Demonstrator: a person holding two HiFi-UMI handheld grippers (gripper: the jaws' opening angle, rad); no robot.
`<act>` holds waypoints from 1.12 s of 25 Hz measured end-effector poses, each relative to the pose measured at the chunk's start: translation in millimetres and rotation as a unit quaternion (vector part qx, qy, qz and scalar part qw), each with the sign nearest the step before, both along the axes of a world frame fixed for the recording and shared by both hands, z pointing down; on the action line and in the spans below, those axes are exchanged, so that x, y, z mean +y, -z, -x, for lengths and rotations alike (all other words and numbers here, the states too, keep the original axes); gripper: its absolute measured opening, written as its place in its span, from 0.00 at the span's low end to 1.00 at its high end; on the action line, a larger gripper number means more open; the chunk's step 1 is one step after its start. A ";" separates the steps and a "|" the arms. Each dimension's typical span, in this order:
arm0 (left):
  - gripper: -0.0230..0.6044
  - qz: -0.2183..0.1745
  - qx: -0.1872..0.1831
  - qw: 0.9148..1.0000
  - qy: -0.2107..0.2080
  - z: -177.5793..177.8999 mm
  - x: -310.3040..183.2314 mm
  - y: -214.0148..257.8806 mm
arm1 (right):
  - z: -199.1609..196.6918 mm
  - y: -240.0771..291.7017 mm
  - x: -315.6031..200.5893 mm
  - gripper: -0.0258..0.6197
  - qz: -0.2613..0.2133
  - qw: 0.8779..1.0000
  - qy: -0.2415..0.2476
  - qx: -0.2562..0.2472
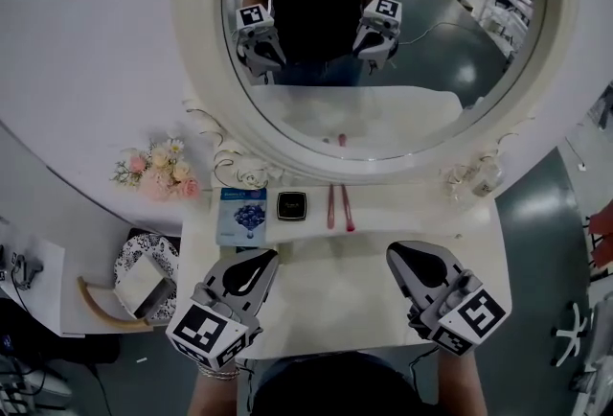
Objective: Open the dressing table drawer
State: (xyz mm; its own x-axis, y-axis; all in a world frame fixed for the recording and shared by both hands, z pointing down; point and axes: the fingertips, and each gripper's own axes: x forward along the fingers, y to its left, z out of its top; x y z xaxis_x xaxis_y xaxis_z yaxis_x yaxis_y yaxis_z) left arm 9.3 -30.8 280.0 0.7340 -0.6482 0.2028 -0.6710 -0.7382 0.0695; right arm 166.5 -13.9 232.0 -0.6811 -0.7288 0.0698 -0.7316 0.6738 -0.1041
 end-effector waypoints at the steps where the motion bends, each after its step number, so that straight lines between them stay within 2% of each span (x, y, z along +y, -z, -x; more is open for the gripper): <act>1: 0.06 -0.005 0.001 1.000 0.000 -0.2 -1.6 4.0 | -1.7 4.2 -0.7 0.07 -0.006 1.000 -0.002 -0.001; 10: 0.06 -0.035 0.011 0.999 0.005 -0.5 -9.5 30.9 | -10.7 36.5 -3.9 0.07 -0.048 0.998 -0.028 -0.007; 13: 0.06 -0.039 0.014 0.999 0.005 -1.4 -9.8 35.4 | -17.6 34.6 -4.3 0.07 -0.058 0.998 -0.034 0.020; 19: 0.06 -0.048 0.015 0.999 0.001 -2.7 -6.9 44.8 | -14.6 44.8 -2.9 0.07 -0.072 0.996 -0.030 0.031; 23: 0.06 -0.053 0.017 0.998 0.001 -1.3 -6.6 49.7 | -14.7 43.3 -2.5 0.07 -0.079 0.994 -0.032 0.062; 28: 0.06 -0.053 0.017 0.998 0.001 -1.1 -7.1 50.2 | -8.4 48.6 -1.9 0.07 -0.078 0.996 -0.026 0.044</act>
State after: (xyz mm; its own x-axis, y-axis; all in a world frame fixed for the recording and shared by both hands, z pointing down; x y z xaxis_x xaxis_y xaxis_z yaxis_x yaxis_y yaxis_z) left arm 10.4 -37.9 229.8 0.7386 -0.6655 0.1078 -0.6704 -0.7419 0.0134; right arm 174.9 -15.8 183.4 -0.6379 -0.7700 0.0117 -0.7680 0.6372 0.0650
